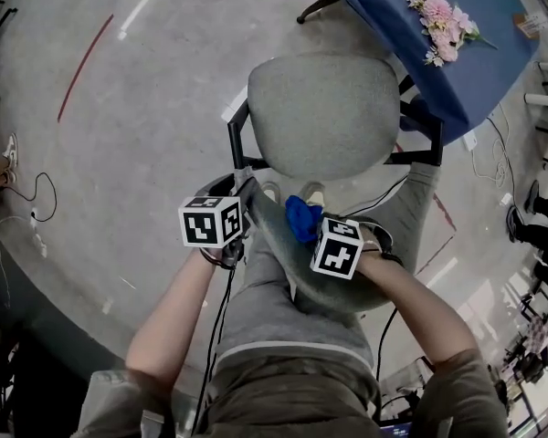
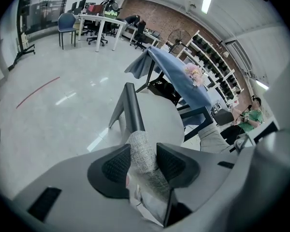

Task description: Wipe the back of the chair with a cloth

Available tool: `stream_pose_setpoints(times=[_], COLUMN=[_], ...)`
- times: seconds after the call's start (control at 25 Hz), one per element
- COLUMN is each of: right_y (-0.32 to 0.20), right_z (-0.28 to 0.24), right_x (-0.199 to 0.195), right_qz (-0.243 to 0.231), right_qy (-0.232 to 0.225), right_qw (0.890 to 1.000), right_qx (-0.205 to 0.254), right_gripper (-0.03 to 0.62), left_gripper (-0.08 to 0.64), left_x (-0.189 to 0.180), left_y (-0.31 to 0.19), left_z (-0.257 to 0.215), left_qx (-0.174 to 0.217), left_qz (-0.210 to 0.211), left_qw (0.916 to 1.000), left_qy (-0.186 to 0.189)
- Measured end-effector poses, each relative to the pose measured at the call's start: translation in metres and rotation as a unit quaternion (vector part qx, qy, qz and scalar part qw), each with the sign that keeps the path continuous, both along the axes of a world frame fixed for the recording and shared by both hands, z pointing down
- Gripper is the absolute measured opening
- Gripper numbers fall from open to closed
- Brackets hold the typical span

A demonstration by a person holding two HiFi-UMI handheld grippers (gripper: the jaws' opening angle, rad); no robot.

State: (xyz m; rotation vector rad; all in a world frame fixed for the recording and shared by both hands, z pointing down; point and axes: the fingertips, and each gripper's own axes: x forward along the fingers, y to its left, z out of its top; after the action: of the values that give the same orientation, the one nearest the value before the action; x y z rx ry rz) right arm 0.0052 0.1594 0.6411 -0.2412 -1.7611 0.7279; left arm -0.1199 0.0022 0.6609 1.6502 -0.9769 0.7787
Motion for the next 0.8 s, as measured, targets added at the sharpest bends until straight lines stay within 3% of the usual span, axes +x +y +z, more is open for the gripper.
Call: stream_pose_setpoints(times=[0.08, 0.2, 0.36, 0.48, 0.56, 0.64, 0.8], right_y=[0.016, 0.018, -0.020, -0.056, -0.059, -0.043, 0.009], right_z=[0.006, 0.008, 0.011, 0.010, 0.011, 0.013, 0.000], right_x=[0.045, 0.109, 0.205, 0.244, 0.244, 0.224, 0.142], right_qz=[-0.037, -0.042, -0.089, -0.056, -0.026, -0.017, 0.015], right_qy=[0.042, 0.099, 0.214, 0.265, 0.269, 0.247, 0.140], right_qw=[0.998, 0.994, 0.972, 0.959, 0.959, 0.967, 0.990], right_qx=[-0.006, -0.022, 0.045, 0.087, 0.081, 0.058, -0.025], right_gripper=[0.074, 0.074, 0.074, 0.074, 0.074, 0.074, 0.074], left_gripper=[0.187, 0.187, 0.187, 0.187, 0.187, 0.187, 0.187], left_x=[0.000, 0.000, 0.001, 0.001, 0.001, 0.001, 0.002], left_y=[0.000, 0.000, -0.002, -0.002, -0.001, -0.001, -0.001], left_z=[0.000, -0.001, 0.001, 0.001, 0.001, 0.001, 0.000], left_qx=[0.000, 0.001, 0.002, 0.002, 0.000, 0.000, 0.000], left_qz=[-0.001, -0.002, 0.002, 0.004, 0.005, 0.005, 0.006], left_qw=[1.0000, 1.0000, 1.0000, 1.0000, 1.0000, 1.0000, 1.0000], left_qy=[0.001, 0.001, 0.001, 0.002, 0.001, 0.002, 0.003])
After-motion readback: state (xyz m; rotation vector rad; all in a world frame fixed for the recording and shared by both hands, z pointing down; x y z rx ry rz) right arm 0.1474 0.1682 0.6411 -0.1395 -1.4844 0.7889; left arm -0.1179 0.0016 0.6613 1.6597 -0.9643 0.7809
